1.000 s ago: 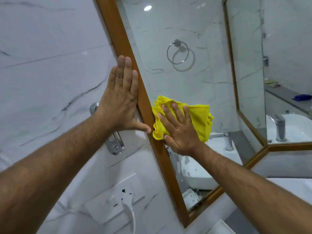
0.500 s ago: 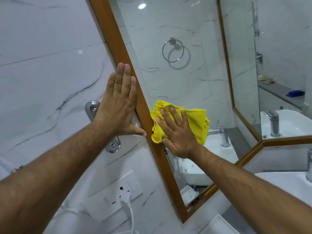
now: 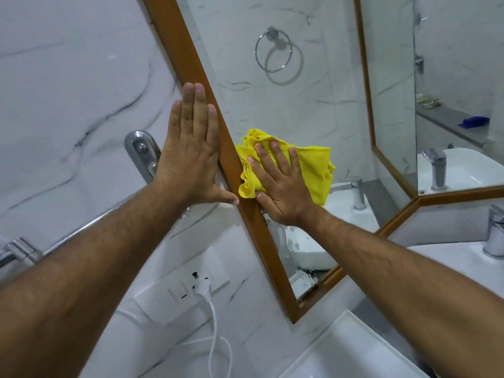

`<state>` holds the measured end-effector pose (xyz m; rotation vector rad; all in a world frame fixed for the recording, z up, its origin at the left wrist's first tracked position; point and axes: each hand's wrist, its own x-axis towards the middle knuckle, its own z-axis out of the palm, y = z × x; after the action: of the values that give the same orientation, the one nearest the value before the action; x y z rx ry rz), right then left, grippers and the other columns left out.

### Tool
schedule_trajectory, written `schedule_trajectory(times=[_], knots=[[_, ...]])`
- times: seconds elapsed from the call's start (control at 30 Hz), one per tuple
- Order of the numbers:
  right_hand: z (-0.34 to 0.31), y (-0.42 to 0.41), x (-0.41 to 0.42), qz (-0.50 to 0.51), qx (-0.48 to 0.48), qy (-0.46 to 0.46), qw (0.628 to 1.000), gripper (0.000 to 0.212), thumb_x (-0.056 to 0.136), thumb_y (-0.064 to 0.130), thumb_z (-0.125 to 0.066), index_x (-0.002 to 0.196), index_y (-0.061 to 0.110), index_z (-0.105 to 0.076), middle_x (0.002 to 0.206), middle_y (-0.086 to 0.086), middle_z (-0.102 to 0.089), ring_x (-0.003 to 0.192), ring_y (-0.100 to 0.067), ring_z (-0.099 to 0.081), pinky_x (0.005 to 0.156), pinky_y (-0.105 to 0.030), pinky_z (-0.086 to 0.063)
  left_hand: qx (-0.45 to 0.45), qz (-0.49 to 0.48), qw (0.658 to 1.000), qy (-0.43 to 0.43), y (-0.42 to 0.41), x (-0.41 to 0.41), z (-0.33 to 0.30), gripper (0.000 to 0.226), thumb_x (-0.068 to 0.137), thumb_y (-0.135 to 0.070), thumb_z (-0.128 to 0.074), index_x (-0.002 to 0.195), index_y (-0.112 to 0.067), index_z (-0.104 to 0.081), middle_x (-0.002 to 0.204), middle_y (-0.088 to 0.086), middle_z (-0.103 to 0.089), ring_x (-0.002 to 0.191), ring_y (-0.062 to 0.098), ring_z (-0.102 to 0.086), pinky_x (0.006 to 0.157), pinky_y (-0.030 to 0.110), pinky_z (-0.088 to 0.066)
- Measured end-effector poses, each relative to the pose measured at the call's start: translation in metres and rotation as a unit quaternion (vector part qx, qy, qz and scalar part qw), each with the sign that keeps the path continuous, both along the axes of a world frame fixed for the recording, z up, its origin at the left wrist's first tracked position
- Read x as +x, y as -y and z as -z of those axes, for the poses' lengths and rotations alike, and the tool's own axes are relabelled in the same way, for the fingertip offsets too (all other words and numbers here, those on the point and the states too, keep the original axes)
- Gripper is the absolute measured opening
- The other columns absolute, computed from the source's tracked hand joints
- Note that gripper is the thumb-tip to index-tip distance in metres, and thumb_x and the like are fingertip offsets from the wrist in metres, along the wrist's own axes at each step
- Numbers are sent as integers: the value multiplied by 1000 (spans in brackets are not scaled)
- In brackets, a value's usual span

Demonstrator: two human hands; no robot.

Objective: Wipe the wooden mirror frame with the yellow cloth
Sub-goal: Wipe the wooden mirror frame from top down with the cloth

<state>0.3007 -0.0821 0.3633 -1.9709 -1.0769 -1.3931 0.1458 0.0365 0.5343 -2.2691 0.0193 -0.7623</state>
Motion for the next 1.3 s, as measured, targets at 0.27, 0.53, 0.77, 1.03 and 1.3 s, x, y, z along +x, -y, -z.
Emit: schedule_trajectory(times=[0.27, 0.53, 0.77, 1.03, 1.3], knots=[[70, -3, -3, -4, 17, -24, 1000, 66, 99, 47, -29, 159, 21, -14, 165, -9, -15, 154, -40, -7, 120, -69, -6, -11, 31, 999, -1, -4, 3, 34, 155, 56, -100, -46, 150, 10, 7, 157, 39, 9, 147, 52, 9, 122, 59, 2], [126, 4, -12, -2, -10, -72, 997, 69, 99, 47, -33, 159, 22, -10, 165, -12, -16, 154, -43, -6, 117, -73, -11, -44, 65, 997, 7, -9, 7, 79, 145, 64, -98, -41, 151, 11, 1, 157, 40, 3, 147, 53, 4, 122, 57, 2], [91, 10, -11, 8, -30, -32, 999, 66, 101, 48, -33, 158, 21, -15, 165, -11, -15, 153, -43, -8, 118, -71, -12, -40, 119, 992, 15, -20, 14, 103, 142, 66, -98, -39, 151, 11, -4, 157, 40, -1, 147, 54, 3, 122, 59, 0], [120, 7, -14, -4, -23, -57, 998, 63, 99, 46, -36, 155, 20, -25, 164, -11, -17, 153, -43, -9, 117, -72, -13, 20, 177, 984, 14, -43, 30, 117, 136, 70, -96, -35, 152, 8, -2, 155, 41, 1, 145, 54, 14, 121, 64, -1], [112, 9, -4, -11, -21, -25, 999, 62, 99, 49, -37, 155, 24, -30, 164, -9, -19, 154, -41, -12, 119, -70, -10, 34, 159, 985, 62, -42, 32, 131, 119, 79, -85, -30, 147, 11, -15, 149, 45, -18, 147, 53, 2, 123, 58, -2]])
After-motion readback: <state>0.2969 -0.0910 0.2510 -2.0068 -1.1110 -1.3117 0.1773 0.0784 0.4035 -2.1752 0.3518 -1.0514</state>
